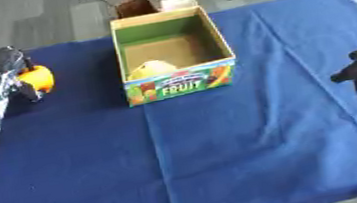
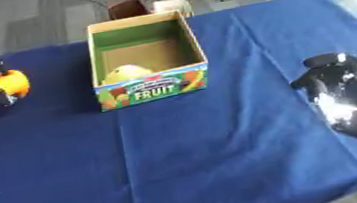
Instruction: Pick up objects on the table and place them in the box.
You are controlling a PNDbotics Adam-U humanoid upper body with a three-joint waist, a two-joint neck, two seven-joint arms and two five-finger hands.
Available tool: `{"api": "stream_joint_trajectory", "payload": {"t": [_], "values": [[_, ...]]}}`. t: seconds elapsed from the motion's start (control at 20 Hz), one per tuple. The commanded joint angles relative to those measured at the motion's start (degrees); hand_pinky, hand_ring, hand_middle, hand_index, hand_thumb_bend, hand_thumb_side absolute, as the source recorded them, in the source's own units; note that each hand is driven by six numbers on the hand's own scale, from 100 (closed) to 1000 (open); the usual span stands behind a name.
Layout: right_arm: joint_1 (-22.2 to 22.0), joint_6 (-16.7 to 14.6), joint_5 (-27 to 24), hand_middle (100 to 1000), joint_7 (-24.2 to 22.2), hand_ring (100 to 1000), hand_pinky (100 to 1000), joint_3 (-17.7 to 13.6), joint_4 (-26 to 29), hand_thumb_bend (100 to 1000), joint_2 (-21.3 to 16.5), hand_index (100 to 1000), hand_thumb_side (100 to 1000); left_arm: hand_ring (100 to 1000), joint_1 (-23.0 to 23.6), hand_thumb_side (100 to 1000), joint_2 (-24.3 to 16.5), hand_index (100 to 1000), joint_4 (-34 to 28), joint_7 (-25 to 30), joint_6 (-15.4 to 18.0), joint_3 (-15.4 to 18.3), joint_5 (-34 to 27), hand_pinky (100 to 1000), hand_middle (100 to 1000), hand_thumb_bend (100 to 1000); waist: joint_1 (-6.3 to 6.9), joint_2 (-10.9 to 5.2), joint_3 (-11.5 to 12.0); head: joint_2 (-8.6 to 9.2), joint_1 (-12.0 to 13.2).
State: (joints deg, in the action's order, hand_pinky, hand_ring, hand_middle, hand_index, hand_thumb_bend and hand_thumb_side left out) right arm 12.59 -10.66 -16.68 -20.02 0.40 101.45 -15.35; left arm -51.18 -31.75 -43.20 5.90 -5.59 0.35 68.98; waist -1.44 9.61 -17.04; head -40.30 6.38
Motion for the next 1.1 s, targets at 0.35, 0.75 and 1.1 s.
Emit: {"api": "stream_joint_trajectory", "payload": {"t": [0.35, 0.75, 1.1], "values": [[0.4, -0.15, 0.03, 496, 0.13, 601, 708, -0.45, 0.65, 100, -1.32, 722, 100, 219, -2.51, 100, -0.95, 444, -10.28, -10.08, 0.15, -0.83, -9.86, 311, 260, 306, -0.22, -1.23, 0.07, -0.35, -0.25], [0.62, -0.08, -0.35, 496, -0.36, 601, 707, 0.12, 0.56, 100, -1.08, 722, 100, 237, -6.49, 100, 4.66, 453, -14.36, -7.6, 4.19, -4.95, -15.12, 326, 274, 307, -0.58, -1.53, -0.82, -0.59, 0.69], [1.14, 0.22, -0.74, 496, -1.1, 601, 707, 0.79, 0.51, 100, -0.63, 722, 100, 269, -8.02, 100, 11.27, 474, -12.86, -8.88, 8.03, -7.36, -13.55, 360, 297, 348, -0.63, -1.52, -2.08, -0.4, 1.73]]}}
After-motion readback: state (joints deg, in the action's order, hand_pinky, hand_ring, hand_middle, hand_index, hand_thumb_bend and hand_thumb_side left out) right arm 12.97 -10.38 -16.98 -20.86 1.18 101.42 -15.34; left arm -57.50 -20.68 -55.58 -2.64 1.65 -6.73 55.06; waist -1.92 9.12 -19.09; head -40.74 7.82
